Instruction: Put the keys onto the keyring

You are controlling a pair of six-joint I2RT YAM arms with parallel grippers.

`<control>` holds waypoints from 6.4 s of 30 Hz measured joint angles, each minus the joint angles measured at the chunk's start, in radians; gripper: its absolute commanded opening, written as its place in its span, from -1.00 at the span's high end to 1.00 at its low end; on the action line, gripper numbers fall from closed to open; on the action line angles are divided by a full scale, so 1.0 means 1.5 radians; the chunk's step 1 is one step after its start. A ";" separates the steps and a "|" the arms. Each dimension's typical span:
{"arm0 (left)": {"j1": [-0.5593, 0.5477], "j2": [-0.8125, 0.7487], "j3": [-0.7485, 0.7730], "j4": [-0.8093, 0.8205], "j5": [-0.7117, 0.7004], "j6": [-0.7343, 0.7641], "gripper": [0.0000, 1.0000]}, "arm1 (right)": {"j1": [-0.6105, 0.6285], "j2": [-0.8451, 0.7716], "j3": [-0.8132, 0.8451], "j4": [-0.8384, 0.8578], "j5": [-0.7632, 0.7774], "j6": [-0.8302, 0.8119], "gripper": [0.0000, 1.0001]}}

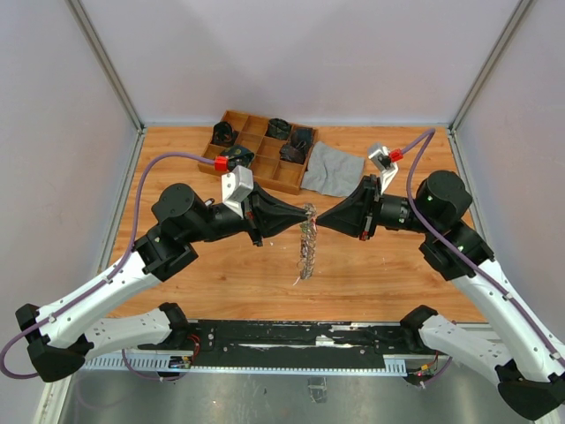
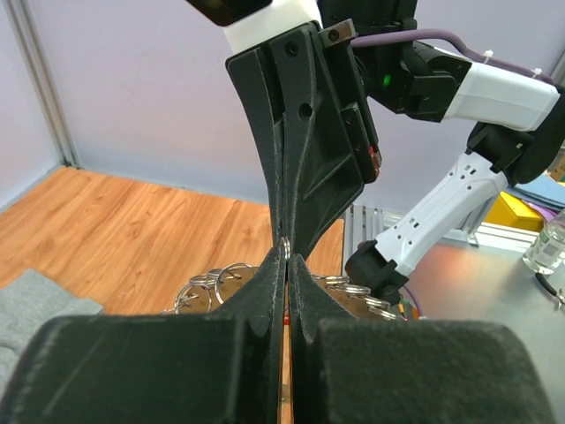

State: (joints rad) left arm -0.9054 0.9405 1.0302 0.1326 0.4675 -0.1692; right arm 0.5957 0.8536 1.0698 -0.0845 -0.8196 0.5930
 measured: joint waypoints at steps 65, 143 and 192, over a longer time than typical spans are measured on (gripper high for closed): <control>0.000 -0.003 0.000 0.017 0.006 -0.011 0.78 | 0.047 -0.004 -0.068 0.213 -0.007 -0.106 0.99; -0.055 0.071 0.011 -0.095 0.018 0.097 0.99 | 0.257 0.364 0.643 -0.867 0.322 -0.586 0.95; -0.057 0.022 -0.007 -0.062 -0.026 0.075 0.99 | 0.027 -0.053 0.035 -0.099 0.063 -0.080 0.35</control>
State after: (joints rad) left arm -0.9916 0.9733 1.0203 0.0391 0.4282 -0.0574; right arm 0.6369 0.7746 1.1221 -0.2333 -0.7258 0.4728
